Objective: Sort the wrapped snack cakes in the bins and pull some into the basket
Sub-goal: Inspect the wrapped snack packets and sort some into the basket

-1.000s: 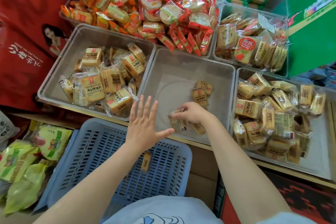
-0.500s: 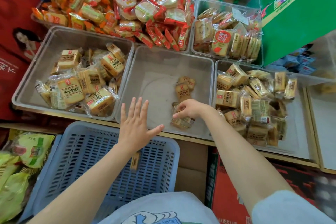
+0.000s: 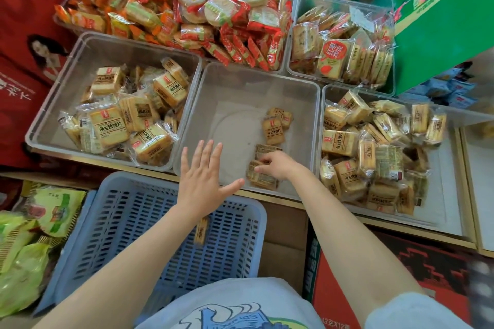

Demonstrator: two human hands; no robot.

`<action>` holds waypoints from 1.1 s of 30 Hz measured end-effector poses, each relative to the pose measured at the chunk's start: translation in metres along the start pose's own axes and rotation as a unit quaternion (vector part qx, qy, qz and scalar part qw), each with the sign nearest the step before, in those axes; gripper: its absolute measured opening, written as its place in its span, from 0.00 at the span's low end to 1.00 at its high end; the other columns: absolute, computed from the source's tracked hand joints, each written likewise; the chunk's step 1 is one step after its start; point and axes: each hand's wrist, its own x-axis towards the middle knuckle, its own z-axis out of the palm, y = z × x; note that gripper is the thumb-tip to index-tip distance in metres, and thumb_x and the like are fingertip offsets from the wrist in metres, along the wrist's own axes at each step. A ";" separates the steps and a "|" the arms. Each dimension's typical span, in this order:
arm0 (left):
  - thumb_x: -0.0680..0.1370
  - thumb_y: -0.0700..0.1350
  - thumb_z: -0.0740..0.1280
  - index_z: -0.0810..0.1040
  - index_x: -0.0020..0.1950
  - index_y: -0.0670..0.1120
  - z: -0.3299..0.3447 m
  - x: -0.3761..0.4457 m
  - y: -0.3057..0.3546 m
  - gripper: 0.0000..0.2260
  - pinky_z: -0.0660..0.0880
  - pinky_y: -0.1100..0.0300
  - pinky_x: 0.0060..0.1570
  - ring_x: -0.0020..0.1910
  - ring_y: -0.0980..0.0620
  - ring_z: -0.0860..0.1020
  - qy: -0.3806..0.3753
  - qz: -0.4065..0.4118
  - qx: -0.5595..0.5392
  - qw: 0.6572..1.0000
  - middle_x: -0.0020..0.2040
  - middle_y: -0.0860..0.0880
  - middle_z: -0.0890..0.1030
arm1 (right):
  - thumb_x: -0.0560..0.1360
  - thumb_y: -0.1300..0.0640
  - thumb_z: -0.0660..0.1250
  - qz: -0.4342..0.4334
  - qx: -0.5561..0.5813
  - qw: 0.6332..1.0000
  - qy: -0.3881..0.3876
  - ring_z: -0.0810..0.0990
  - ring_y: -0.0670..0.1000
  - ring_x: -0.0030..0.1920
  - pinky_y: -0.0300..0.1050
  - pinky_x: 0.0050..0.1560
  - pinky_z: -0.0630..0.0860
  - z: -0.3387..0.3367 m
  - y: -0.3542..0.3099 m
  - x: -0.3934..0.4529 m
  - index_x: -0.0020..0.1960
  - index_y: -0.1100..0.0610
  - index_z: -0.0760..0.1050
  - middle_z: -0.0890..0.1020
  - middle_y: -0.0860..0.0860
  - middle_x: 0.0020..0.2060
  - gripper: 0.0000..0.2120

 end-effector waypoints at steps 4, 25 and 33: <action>0.71 0.77 0.38 0.46 0.85 0.47 0.001 0.000 -0.001 0.50 0.30 0.45 0.77 0.83 0.48 0.42 0.002 0.001 0.001 1.000 0.85 0.46 0.49 | 0.79 0.42 0.70 0.022 -0.021 0.999 0.013 0.77 0.55 0.66 0.47 0.61 0.74 -0.003 0.002 0.000 0.72 0.58 0.75 0.78 0.55 0.68 0.28; 0.66 0.82 0.35 0.44 0.84 0.48 -0.009 0.004 -0.003 0.56 0.32 0.45 0.78 0.83 0.48 0.42 -0.054 -0.007 -0.011 0.998 0.85 0.47 0.48 | 0.69 0.33 0.75 0.028 0.058 0.998 0.020 0.76 0.56 0.66 0.47 0.57 0.77 0.000 -0.019 -0.020 0.76 0.59 0.66 0.73 0.56 0.71 0.47; 0.74 0.61 0.74 0.64 0.79 0.47 -0.055 -0.034 0.005 0.39 0.75 0.54 0.66 0.66 0.51 0.78 -0.027 -0.130 -0.648 0.750 0.69 0.46 0.78 | 0.75 0.35 0.70 -0.130 0.292 0.942 0.101 0.83 0.54 0.53 0.54 0.55 0.82 0.008 -0.077 -0.109 0.59 0.54 0.73 0.83 0.54 0.52 0.26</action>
